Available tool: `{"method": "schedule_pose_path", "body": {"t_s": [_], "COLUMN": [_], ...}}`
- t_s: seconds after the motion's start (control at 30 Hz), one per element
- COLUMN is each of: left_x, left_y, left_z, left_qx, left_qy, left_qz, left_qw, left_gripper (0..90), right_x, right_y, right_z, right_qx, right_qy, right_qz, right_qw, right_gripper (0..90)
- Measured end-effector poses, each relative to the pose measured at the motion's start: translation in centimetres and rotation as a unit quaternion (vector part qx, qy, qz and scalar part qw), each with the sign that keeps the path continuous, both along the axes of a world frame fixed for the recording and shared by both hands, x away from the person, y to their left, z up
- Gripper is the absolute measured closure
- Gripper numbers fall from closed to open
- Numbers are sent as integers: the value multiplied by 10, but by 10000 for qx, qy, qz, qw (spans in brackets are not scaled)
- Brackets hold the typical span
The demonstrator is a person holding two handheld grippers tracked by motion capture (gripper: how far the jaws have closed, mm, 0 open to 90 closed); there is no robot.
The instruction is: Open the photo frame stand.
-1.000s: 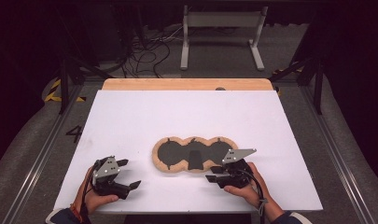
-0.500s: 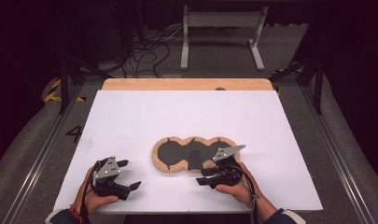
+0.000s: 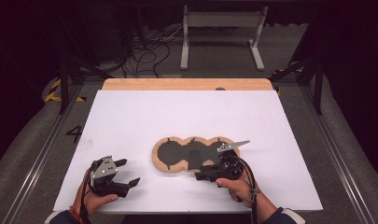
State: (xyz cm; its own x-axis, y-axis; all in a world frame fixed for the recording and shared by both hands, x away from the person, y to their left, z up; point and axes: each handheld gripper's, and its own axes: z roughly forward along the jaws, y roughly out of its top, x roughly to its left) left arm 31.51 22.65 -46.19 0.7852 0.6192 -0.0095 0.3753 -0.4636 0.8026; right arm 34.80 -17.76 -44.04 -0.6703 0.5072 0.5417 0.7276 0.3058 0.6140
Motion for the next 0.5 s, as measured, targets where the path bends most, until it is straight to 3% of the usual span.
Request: {"method": "schedule_pose_path", "body": {"t_s": [0.17, 0.2, 0.37, 0.43, 0.5], "left_x": [3, 3, 4, 5, 7], "left_y": [-4, -4, -7, -8, -9], "left_z": [-2, -2, -1, 0, 0], "left_qx": [68, 68, 60, 44, 32], "left_qy": [100, 100, 121, 124, 151], "left_qz": [-40, -40, -84, -79, -109], "left_qw": [9999, 9999, 9999, 9999, 9998], "left_gripper": [155, 153, 149, 148, 147], "right_x": [8, 8, 16, 18, 20], "right_y": [3, 3, 7, 5, -1], "right_z": [-3, -3, -7, -6, -6], "right_qx": [368, 368, 718, 753, 761], "right_qy": [465, 465, 996, 973, 915], "right_qz": [-227, -227, -496, -673, -1031], "right_qw": [9980, 9980, 9912, 9901, 9875], "right_gripper": [535, 535, 563, 580, 600]}}
